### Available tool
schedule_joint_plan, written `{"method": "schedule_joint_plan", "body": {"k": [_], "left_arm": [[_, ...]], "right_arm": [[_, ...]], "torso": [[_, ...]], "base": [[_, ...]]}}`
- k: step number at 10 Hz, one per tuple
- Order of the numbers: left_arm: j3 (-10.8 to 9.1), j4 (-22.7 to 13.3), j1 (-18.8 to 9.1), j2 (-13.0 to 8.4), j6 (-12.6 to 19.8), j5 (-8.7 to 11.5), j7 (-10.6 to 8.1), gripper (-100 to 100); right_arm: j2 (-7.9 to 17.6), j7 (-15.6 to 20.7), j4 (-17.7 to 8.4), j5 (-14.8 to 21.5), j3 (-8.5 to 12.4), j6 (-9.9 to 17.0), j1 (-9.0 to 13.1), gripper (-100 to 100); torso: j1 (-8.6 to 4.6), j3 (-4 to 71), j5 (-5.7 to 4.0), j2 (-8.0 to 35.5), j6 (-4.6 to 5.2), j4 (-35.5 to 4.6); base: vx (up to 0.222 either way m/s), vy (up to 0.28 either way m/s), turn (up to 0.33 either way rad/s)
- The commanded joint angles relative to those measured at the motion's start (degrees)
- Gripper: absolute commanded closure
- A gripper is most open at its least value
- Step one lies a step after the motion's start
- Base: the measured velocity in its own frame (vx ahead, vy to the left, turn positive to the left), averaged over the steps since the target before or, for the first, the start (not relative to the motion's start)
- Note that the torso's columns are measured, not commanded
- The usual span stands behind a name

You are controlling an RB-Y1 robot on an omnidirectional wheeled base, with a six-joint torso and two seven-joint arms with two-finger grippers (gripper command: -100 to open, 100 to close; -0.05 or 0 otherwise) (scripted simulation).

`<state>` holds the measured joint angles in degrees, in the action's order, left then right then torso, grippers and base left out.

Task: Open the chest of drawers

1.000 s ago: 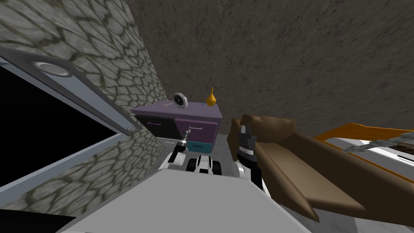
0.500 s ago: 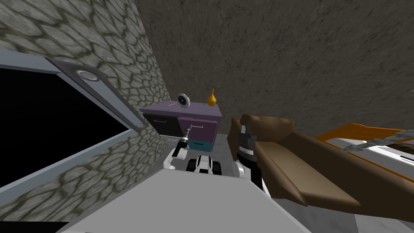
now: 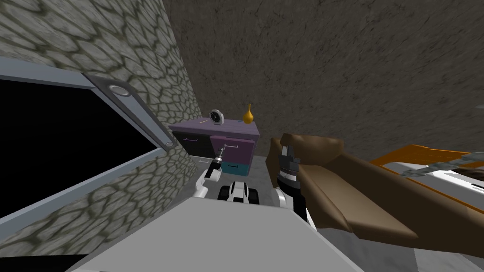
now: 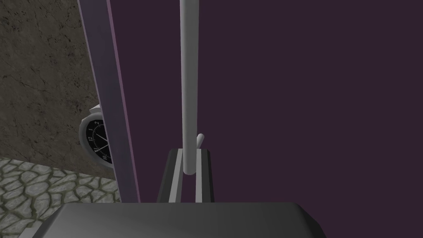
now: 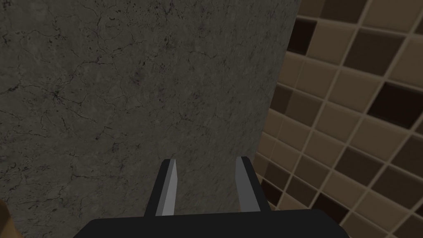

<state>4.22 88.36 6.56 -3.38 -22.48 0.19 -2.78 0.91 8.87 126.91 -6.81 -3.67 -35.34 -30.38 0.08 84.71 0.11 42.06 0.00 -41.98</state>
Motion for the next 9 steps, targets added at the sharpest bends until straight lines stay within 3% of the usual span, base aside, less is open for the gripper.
{"method": "schedule_joint_plan", "body": {"k": [1,2,3,4,6,8,9], "left_arm": [[-0.23,-4.7,-3.2,0.0,-0.4,0.2,0.16,100],[-0.23,-5.7,-3.2,0.0,-0.4,0.2,0.16,100],[-0.93,-8.0,-6.8,-0.1,-1.4,0.8,0.29,100],[-0.93,-9.7,-8.5,-0.1,-1.4,0.8,0.29,100],[-0.93,-11.9,-8.5,-0.1,-1.4,0.8,0.29,100],[-1.62,-15.5,-13.6,-0.2,-2.5,1.4,0.41,100],[-1.62,-16.5,-13.9,-0.2,-2.5,1.4,0.41,100]], "right_arm": [[0.0,0.0,0.0,0.0,0.0,0.0,0.0,0],[0.0,0.0,0.0,0.0,0.0,0.0,0.0,0],[0.0,0.0,0.0,0.0,0.0,0.0,0.0,0],[0.0,0.0,0.0,0.0,0.0,0.0,0.0,0],[0.0,0.0,0.0,0.0,0.0,0.0,0.0,0],[0.0,0.0,0.0,0.0,0.0,0.0,0.0,0],[0.0,0.0,0.0,0.0,0.0,0.0,0.0,0]], "torso": [[0.02,-0.1,-0.02,0.1,0.03,-0.1],[0.02,0.0,0.02,0.0,0.05,0.0],[0.02,0.1,0.06,-0.3,0.06,0.2],[-0.06,0.1,0.03,-0.1,0.05,0.1],[-0.06,0.1,0.01,-0.2,0.15,0.1],[-0.04,0.1,0.01,-0.2,0.05,0.1],[-0.05,0.0,-0.03,0.0,0.05,-0.1]], "base": [[-0.049,0.008,0.000],[-0.016,0.005,-0.005],[-0.113,-0.023,0.071],[-0.128,-0.009,0.056],[-0.030,0.019,-0.009],[-0.108,0.001,0.048],[-0.053,0.002,0.012]]}}
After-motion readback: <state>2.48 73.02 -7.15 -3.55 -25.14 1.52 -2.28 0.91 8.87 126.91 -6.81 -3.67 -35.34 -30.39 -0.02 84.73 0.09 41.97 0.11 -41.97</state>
